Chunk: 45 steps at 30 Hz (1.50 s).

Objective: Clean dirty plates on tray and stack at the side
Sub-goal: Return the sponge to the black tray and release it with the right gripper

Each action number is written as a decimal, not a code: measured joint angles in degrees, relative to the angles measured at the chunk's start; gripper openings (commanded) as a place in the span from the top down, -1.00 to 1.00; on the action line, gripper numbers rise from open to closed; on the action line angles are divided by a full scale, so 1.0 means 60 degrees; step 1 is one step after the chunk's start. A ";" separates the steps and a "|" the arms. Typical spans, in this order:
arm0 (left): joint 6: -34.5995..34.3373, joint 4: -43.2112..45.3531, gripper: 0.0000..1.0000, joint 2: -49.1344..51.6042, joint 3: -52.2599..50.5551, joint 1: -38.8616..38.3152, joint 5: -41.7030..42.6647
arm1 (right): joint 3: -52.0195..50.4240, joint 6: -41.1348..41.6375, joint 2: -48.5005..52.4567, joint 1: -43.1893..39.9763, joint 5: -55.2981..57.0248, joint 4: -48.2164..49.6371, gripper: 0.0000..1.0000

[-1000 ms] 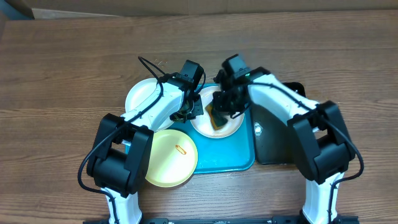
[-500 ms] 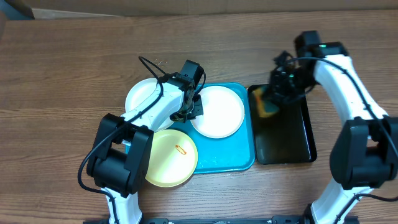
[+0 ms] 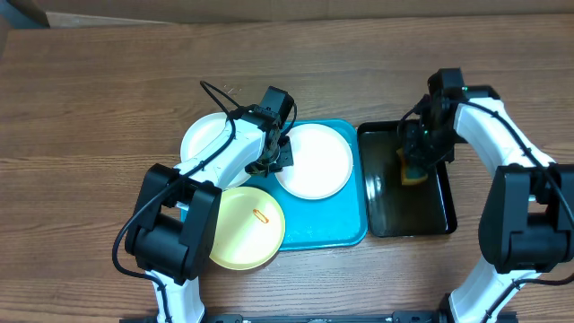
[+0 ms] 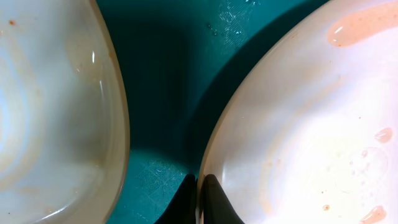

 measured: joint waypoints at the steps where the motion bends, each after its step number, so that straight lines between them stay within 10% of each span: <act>1: 0.0000 0.0004 0.91 0.0000 0.0000 0.0000 0.0000 | -0.0087 0.0000 0.0000 0.0000 0.0029 0.0091 0.85; 4: 0.0000 0.0004 0.91 0.0000 0.0000 0.0000 0.0004 | -0.0211 0.0033 0.0000 0.0000 0.0124 0.0200 -0.13; 6: 0.0000 0.0004 0.91 0.0000 0.0000 0.0000 0.0000 | -0.0211 0.0033 0.0000 0.0000 0.0142 0.0229 -0.33; 22: 0.0000 0.0000 0.92 0.0000 0.0000 0.0000 0.0000 | -0.0900 0.0036 0.0000 0.0000 0.0175 0.0444 -0.44; 24: 0.0000 0.0000 0.92 0.0000 0.0000 0.0000 0.0000 | -0.1198 0.0036 -0.0033 0.0000 0.0226 0.0707 -0.16; 26: 0.0000 0.0000 0.91 0.0000 0.0000 0.0000 0.0004 | -0.1614 0.0091 -0.0299 0.0000 0.0266 0.1264 0.82; 28: 0.0000 0.0004 0.91 0.0000 0.0000 0.0000 0.0000 | -0.1909 0.0029 -0.0441 -0.0004 0.0284 0.1621 0.93; 29: 0.0000 0.0004 0.92 0.0000 0.0000 0.0000 0.0004 | -0.2000 0.0033 -0.0470 -0.0015 0.0277 0.1712 0.88; 32: 0.0000 0.0004 0.92 0.0000 0.0000 0.0000 0.0004 | -0.2091 0.0091 -0.0514 -0.0011 0.0102 0.1756 -0.40; 36: 0.0000 0.0004 0.91 0.0000 0.0000 0.0000 0.0004 | -0.2087 0.0044 -0.0648 0.0091 -0.0066 0.1661 -0.54; 42: 0.0000 0.0004 0.91 0.0000 0.0000 0.0000 0.0004 | -0.2084 0.0029 -0.0652 0.0098 0.0007 0.1359 -0.32; 45: 0.0000 0.0004 0.91 0.0000 0.0000 0.0000 0.0004 | -0.2113 0.0044 -0.0645 0.0095 0.0109 0.1075 0.86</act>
